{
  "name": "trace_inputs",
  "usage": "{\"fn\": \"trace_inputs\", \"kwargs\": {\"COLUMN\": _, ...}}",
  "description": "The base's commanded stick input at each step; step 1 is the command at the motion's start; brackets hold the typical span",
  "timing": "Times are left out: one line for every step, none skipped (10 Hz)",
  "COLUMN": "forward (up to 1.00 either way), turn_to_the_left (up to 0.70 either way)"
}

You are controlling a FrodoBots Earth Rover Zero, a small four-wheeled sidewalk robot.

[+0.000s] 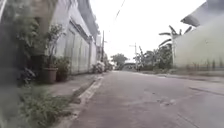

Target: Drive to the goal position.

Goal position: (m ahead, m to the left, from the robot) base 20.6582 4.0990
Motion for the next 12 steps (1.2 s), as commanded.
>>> {"fn": "trace_inputs", "kwargs": {"forward": 0.7, "turn_to_the_left": 0.0}}
{"fn": "trace_inputs", "kwargs": {"forward": 0.7, "turn_to_the_left": 0.0}}
{"fn": "trace_inputs", "kwargs": {"forward": 0.7, "turn_to_the_left": 0.0}}
{"fn": "trace_inputs", "kwargs": {"forward": 0.7, "turn_to_the_left": 0.0}}
{"fn": "trace_inputs", "kwargs": {"forward": 0.7, "turn_to_the_left": 0.0}}
{"fn": "trace_inputs", "kwargs": {"forward": 0.7, "turn_to_the_left": 0.0}}
{"fn": "trace_inputs", "kwargs": {"forward": 0.7, "turn_to_the_left": -0.01}}
{"fn": "trace_inputs", "kwargs": {"forward": 0.7, "turn_to_the_left": -0.05}}
{"fn": "trace_inputs", "kwargs": {"forward": 0.7, "turn_to_the_left": -0.22}}
{"fn": "trace_inputs", "kwargs": {"forward": 0.7, "turn_to_the_left": -0.32}}
{"fn": "trace_inputs", "kwargs": {"forward": 0.7, "turn_to_the_left": -0.34}}
{"fn": "trace_inputs", "kwargs": {"forward": 0.7, "turn_to_the_left": -0.17}}
